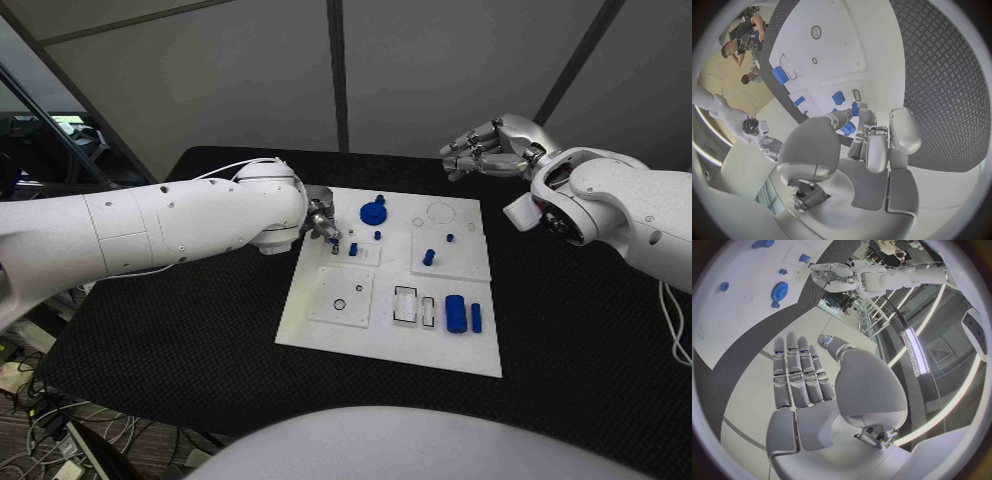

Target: Assemble the parts on the task board

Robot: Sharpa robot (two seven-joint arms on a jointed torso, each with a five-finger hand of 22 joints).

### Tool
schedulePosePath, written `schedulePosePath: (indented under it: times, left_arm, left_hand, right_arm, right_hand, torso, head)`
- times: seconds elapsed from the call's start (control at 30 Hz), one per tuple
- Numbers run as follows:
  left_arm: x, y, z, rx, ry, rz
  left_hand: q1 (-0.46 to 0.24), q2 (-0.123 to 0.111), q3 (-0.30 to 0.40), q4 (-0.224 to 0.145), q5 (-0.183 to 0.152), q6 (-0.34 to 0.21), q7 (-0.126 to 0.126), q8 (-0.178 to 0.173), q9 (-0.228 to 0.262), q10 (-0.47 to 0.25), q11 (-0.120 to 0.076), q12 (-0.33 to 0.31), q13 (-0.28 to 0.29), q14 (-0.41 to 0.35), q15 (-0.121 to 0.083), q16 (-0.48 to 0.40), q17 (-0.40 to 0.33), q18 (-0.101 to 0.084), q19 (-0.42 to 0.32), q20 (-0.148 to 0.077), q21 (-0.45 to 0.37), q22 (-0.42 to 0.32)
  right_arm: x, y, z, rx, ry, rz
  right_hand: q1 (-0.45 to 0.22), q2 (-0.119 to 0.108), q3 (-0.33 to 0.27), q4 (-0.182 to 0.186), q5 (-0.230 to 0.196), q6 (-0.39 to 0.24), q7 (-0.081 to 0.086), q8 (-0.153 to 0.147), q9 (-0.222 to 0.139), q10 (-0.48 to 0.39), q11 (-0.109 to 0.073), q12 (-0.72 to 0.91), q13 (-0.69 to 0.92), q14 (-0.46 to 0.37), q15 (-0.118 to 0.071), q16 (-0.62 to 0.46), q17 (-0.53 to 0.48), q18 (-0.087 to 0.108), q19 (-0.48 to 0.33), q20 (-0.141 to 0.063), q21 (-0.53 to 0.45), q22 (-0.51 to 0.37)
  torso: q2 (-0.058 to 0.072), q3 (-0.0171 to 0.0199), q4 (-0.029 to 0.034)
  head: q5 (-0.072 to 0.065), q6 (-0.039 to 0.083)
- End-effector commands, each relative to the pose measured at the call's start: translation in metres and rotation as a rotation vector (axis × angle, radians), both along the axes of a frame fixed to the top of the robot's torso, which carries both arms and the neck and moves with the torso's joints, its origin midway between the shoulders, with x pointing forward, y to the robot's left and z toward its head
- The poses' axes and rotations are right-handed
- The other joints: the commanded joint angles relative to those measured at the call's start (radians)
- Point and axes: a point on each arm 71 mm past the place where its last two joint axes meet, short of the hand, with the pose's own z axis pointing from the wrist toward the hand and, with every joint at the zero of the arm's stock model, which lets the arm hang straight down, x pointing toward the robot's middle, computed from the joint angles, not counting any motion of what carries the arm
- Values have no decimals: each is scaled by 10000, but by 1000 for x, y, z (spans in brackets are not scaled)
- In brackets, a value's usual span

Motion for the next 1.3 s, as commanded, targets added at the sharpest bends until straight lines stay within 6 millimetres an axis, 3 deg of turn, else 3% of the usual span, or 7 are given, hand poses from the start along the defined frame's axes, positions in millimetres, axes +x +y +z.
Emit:
schedulePosePath:
  times: [0.03,1.3]
  left_arm:
    - [1,0,-2,683,-28,-525]
    - [-3,-12,-8,1125,195,-1334]
  left_hand:
    - [32,-9,688,-631,8,-71,-30,37,14,98,-6,38,2,822,-57,35,2162,-1163,37,-4,63,1624]
    - [38,-34,834,-728,9,-69,-31,62,33,169,-14,75,64,847,-65,65,2211,-1169,48,-7,91,1631]
  right_arm:
    - [0,1,1,28,-41,96]
    - [0,2,1,44,-55,138]
  right_hand:
    - [20,34,50,6,33,5,-13,48,1,-14,-24,65,-17,28,-63,-3,-17,22,74,-22,-64,-16]
    - [18,32,51,3,39,6,-16,54,2,-15,-27,75,-23,29,-65,-3,-21,23,79,-22,-72,-18]
  torso:
    - [0,-1,-6]
    - [-4,3,9]
  head:
    - [0,-3]
    - [-45,-78]
